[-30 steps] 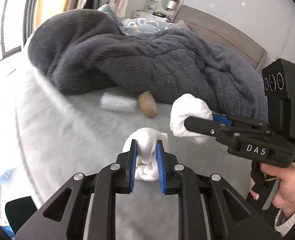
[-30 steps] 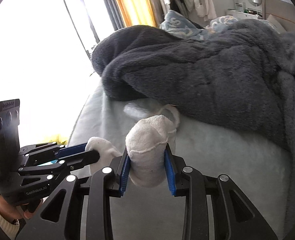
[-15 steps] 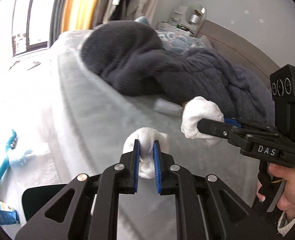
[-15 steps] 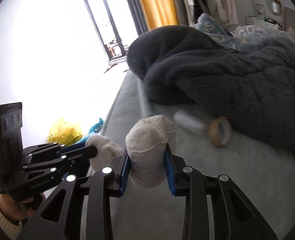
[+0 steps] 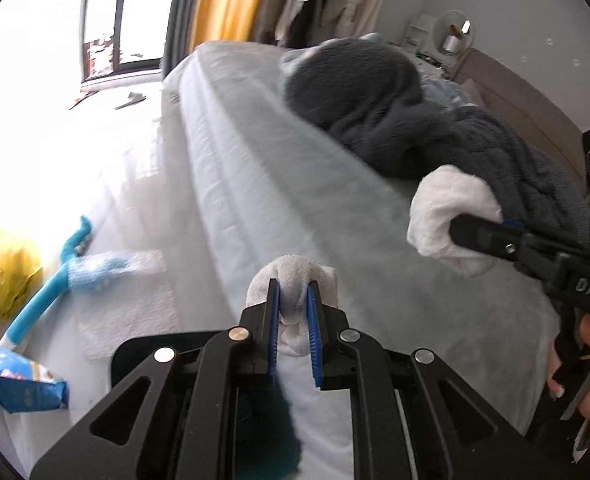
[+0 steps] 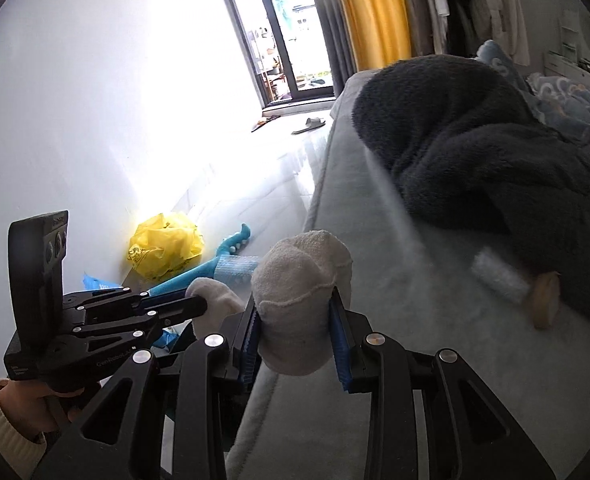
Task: Collect trash
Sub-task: 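Carry a sock in the left gripper while right carries its sock over bin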
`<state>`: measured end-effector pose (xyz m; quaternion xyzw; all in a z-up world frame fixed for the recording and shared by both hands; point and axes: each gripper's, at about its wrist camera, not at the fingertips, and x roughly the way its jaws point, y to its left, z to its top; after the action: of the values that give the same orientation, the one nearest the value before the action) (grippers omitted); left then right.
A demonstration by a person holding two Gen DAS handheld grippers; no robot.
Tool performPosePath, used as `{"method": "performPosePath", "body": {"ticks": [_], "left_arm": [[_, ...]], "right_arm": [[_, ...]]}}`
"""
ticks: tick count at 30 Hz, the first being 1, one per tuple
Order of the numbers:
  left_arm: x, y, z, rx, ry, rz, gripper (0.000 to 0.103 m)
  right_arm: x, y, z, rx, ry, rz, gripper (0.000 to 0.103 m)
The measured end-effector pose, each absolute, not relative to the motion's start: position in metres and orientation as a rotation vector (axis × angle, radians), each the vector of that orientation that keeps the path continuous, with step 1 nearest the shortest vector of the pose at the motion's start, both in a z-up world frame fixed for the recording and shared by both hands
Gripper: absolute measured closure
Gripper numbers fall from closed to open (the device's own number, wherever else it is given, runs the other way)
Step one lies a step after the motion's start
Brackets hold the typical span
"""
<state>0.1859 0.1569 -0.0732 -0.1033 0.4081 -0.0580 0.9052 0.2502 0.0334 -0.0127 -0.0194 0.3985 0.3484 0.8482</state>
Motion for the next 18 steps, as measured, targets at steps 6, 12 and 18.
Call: {"method": "performPosePath", "body": {"ticks": [6, 12, 18], "left_arm": [[0.175, 0.198, -0.098, -0.229, 0.937, -0.021, 0.088], [0.168, 0.227, -0.130, -0.256, 1.045, 0.043, 0.088], [0.159, 0.249, -0.159, -0.295, 1.142, 0.080, 0.088]], "right_arm": [[0.240, 0.082, -0.014, -0.092, 0.845, 0.817, 0.071], [0.228, 0.121, -0.025, -0.142, 0.874, 0.878, 0.071], [0.229, 0.141, -0.050, -0.166, 0.938, 0.899, 0.071]]}}
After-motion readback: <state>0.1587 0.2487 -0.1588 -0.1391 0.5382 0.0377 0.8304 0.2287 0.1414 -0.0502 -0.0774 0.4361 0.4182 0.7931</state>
